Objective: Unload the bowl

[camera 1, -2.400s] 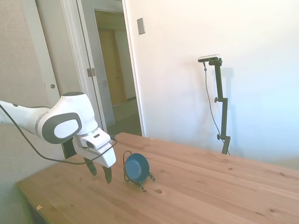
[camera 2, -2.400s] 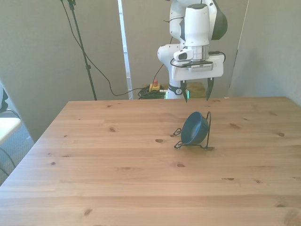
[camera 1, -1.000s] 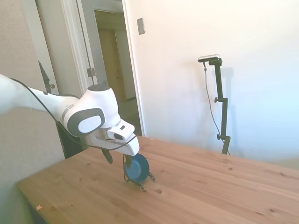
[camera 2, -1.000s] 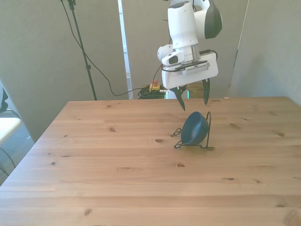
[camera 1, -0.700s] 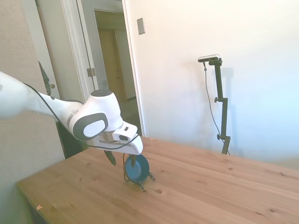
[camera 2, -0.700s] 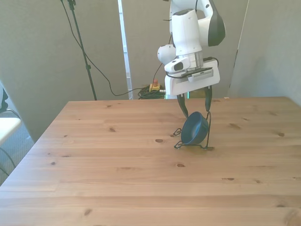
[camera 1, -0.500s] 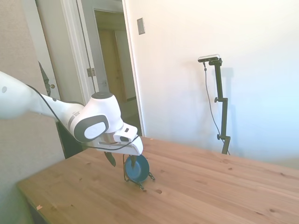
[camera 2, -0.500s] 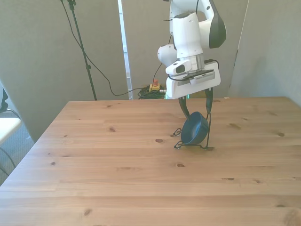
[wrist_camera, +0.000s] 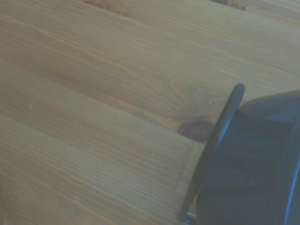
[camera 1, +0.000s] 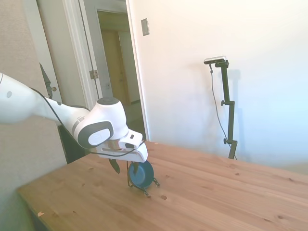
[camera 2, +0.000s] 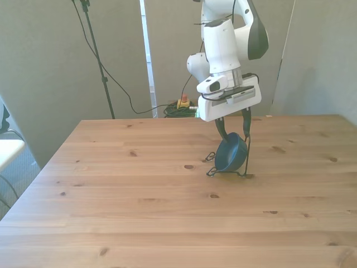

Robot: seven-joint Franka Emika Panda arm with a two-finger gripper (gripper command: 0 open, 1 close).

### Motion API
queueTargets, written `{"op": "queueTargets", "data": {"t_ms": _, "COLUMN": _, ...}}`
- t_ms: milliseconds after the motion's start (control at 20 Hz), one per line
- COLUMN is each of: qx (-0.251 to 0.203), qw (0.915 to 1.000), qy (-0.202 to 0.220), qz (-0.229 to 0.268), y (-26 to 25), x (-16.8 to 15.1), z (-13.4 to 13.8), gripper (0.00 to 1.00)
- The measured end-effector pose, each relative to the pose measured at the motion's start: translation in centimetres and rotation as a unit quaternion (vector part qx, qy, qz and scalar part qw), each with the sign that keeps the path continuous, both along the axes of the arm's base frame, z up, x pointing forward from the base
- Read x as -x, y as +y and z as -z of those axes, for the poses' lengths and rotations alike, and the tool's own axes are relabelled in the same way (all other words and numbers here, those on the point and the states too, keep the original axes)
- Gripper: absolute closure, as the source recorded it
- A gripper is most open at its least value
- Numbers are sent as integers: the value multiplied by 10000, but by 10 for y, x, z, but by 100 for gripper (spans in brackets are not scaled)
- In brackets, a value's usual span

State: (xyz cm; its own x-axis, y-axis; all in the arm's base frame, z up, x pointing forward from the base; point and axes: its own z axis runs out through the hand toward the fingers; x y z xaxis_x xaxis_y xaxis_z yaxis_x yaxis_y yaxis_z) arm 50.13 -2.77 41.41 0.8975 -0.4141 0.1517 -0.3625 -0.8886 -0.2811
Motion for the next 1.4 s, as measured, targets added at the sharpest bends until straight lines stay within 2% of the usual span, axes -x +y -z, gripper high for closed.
{"op": "queueTargets", "data": {"t_ms": 800, "qx": -222, "qw": 9995, "qy": -15, "qz": -246, "y": -5, "x": -7, "z": 1, "gripper": 100}}
{"op": "queueTargets", "data": {"t_ms": 1200, "qx": -390, "qw": 9990, "qy": -35, "qz": -215, "y": -17, "x": -14, "z": -10, "gripper": 100}}
{"op": "queueTargets", "data": {"t_ms": 1400, "qx": -410, "qw": 9990, "qy": -137, "qz": -64, "y": -26, "x": -4, "z": -22, "gripper": 100}}
